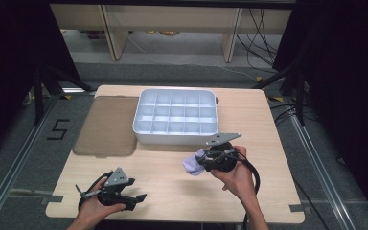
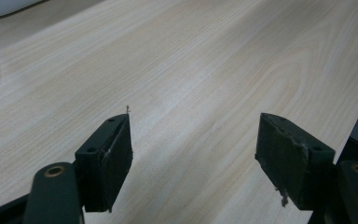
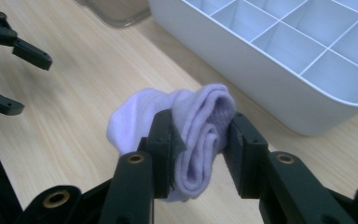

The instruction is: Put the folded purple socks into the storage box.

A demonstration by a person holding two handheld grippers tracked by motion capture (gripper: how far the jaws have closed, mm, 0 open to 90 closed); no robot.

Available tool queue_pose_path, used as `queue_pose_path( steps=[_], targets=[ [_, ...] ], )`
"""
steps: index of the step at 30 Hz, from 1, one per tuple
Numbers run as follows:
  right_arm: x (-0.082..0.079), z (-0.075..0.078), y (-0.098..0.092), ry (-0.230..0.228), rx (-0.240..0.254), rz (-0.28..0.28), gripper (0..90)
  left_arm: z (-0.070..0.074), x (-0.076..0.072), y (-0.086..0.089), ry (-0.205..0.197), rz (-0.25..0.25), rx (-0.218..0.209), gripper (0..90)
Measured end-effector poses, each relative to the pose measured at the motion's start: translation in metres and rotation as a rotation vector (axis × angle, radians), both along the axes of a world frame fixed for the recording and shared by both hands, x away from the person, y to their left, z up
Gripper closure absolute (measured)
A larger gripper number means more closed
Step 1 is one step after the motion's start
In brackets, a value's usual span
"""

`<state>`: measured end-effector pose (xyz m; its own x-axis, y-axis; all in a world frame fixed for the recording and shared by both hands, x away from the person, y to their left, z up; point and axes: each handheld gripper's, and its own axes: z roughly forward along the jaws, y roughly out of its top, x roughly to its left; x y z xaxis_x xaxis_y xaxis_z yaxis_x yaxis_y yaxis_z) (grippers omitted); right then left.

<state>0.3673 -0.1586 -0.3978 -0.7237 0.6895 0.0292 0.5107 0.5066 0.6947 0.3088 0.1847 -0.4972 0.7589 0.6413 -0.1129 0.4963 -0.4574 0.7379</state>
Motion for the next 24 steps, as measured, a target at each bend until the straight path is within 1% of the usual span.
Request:
queue_pose_path(
  steps=[1, 2, 3, 4, 5, 6, 7, 8, 10, 11, 12, 14, 15, 16, 17, 18, 19, 20, 21, 22, 23, 24],
  targets=[
    [0.002, 0.001, -0.001, 0.002, 0.004, 0.008, 66.0, 0.0, 0.0, -0.001, 0.001, 0.004, -0.004, 26.5],
    [0.003, 0.002, -0.002, -0.005, -0.002, -0.005, 66.0, 0.0, 0.0, -0.001, 0.001, 0.006, -0.003, 26.5],
    [0.005, 0.005, -0.004, 0.004, -0.015, -0.001, 66.0, -0.001, -0.001, -0.002, 0.007, 0.01, -0.014, 26.5],
    [0.007, 0.006, -0.004, -0.007, -0.015, -0.009, 66.0, -0.001, -0.001, -0.002, 0.003, 0.004, -0.005, 26.5],
    [0.009, 0.009, -0.005, 0.005, -0.02, -0.012, 66.0, -0.001, -0.001, -0.002, 0.002, -0.002, -0.002, 26.5],
    [0.01, 0.011, -0.006, 0.014, -0.019, -0.029, 66.0, -0.001, -0.001, -0.002, 0.001, 0.002, -0.004, 26.5],
    [0.012, 0.012, -0.006, 0.017, -0.028, -0.027, 66.0, -0.001, -0.001, -0.002, -0.001, 0.003, -0.006, 26.5],
    [0.015, 0.014, -0.007, 0.002, -0.035, -0.022, 66.0, -0.001, -0.001, -0.002, -0.002, 0.003, -0.005, 26.5],
    [0.02, 0.016, -0.007, -0.009, -0.036, -0.027, 66.0, -0.001, -0.001, -0.002, -0.001, -0.003, 0.001, 26.5],
    [0.021, 0.02, -0.008, 0.013, -0.045, -0.031, 66.0, -0.002, -0.001, -0.003, 0.003, 0.002, -0.006, 26.5],
    [0.023, 0.021, -0.007, 0.014, -0.032, -0.048, 66.0, -0.002, -0.001, -0.003, 0.002, 0.003, -0.006, 26.5],
    [0.027, 0.027, -0.009, 0.017, -0.045, -0.052, 66.0, -0.002, -0.001, -0.003, 0.003, 0.0, -0.006, 26.5],
    [0.029, 0.028, -0.009, 0.005, -0.043, -0.059, 66.0, -0.002, -0.001, -0.003, 0.004, -0.001, -0.006, 26.5],
    [0.032, 0.03, -0.01, 0.002, -0.053, -0.053, 66.0, -0.002, -0.001, -0.002, 0.004, -0.001, -0.005, 26.5],
    [0.033, 0.032, -0.011, -0.003, -0.047, -0.069, 66.0, -0.002, -0.001, -0.002, 0.003, -0.001, -0.006, 26.5],
    [0.035, 0.034, -0.011, 0.006, -0.045, -0.078, 66.0, -0.002, -0.001, -0.002, 0.003, 0.0, -0.006, 26.5],
    [0.038, 0.037, -0.013, 0.0, -0.052, -0.075, 66.0, -0.001, -0.001, -0.001, 0.002, -0.009, 0.006, 26.5],
    [0.04, 0.038, -0.014, -0.004, -0.054, -0.077, 66.0, -0.001, -0.001, -0.002, 0.002, -0.008, 0.004, 26.5],
    [0.042, 0.04, -0.014, 0.005, -0.05, -0.085, 66.0, -0.001, -0.001, -0.002, 0.0, -0.008, 0.009, 26.5],
    [0.044, 0.042, -0.015, 0.001, -0.058, -0.086, 66.0, -0.001, -0.001, -0.002, 0.001, -0.003, 0.012, 26.5],
    [0.046, 0.043, -0.015, 0.002, -0.061, -0.088, 66.0, -0.001, -0.002, -0.003, 0.011, -0.001, 0.004, 26.5],
    [0.048, 0.044, -0.015, -0.001, -0.055, -0.096, 66.0, -0.002, -0.002, -0.004, 0.013, 0.008, -0.01, 26.5]
  ],
)
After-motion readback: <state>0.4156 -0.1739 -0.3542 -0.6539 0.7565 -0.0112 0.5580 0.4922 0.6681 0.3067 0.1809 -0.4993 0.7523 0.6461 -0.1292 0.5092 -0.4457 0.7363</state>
